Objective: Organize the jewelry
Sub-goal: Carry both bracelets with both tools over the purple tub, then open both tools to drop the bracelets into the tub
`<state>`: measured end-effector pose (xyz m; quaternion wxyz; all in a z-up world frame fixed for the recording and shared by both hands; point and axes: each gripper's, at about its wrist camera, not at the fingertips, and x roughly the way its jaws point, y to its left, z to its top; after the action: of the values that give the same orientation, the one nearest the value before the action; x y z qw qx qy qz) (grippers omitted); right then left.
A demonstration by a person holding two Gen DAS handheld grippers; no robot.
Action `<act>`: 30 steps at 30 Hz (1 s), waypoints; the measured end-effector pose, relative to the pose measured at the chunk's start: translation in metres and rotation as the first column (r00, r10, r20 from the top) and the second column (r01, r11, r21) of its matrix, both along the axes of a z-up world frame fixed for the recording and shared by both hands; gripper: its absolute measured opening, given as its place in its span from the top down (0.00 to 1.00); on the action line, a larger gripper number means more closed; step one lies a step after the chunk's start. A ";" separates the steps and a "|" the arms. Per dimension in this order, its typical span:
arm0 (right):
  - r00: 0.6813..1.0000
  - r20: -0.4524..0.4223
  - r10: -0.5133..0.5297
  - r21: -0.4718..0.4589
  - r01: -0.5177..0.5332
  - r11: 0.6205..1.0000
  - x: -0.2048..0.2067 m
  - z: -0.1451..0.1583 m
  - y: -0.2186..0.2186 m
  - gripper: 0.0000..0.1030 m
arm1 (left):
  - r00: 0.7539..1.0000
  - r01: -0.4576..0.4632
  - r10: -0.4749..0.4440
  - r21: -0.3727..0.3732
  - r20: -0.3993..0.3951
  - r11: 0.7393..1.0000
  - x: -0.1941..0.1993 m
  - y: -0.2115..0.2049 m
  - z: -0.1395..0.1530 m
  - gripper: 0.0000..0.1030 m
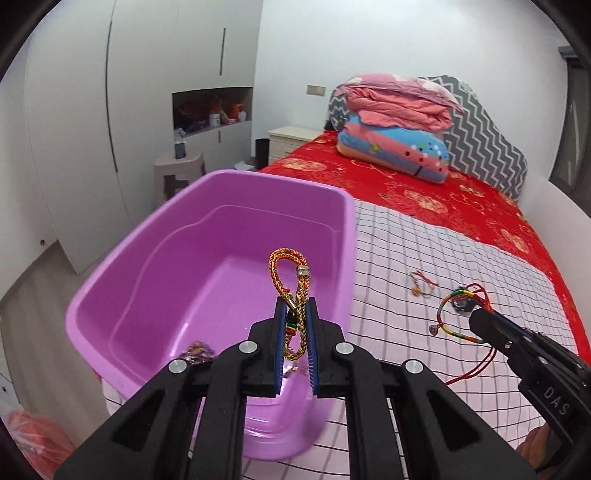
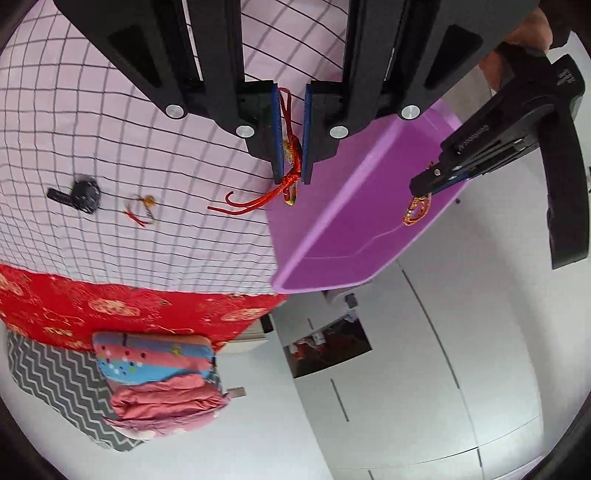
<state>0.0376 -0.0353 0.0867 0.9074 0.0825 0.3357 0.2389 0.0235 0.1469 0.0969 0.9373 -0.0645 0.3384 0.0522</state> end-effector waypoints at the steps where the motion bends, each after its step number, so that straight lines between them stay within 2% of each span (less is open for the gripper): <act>1: 1.000 0.003 0.014 0.001 -0.014 1.000 0.002 0.003 0.008 0.91 | 1.000 -0.008 0.008 0.006 0.000 1.000 0.000 0.004 0.001 0.89; 11: 0.992 0.027 0.122 0.013 -0.123 0.992 0.023 0.022 0.069 0.91 | 0.997 -0.072 0.073 0.061 -0.015 0.995 0.010 0.053 0.004 0.89; 16: 0.985 0.020 0.170 0.011 -0.170 0.985 0.035 0.025 0.099 0.91 | 0.994 -0.107 0.108 0.053 -0.030 0.993 0.019 0.077 0.001 0.89; 26: 0.973 -0.082 0.218 -0.046 -0.222 0.974 0.063 -0.005 0.147 0.91 | 0.980 -0.136 0.139 0.029 -0.141 0.990 0.037 0.106 -0.031 0.85; 27: 0.972 -0.090 0.217 -0.052 -0.222 0.974 0.065 -0.008 0.149 0.90 | 0.978 -0.140 0.142 0.025 -0.151 0.990 0.037 0.107 -0.033 0.79; 28: 0.972 -0.095 0.215 -0.057 -0.221 0.974 0.065 -0.010 0.151 0.90 | 0.975 -0.153 0.153 0.017 -0.161 0.988 0.038 0.110 -0.036 0.57; 30: 0.972 -0.114 0.205 -0.073 -0.214 0.974 0.068 -0.013 0.152 0.71 | 0.974 -0.180 0.180 0.011 -0.138 0.984 0.032 0.116 -0.034 0.32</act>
<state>0.1056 0.1168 0.0736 0.8607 0.0204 0.4001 0.3142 0.0558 0.2629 0.0633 0.9029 -0.0921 0.3955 0.1409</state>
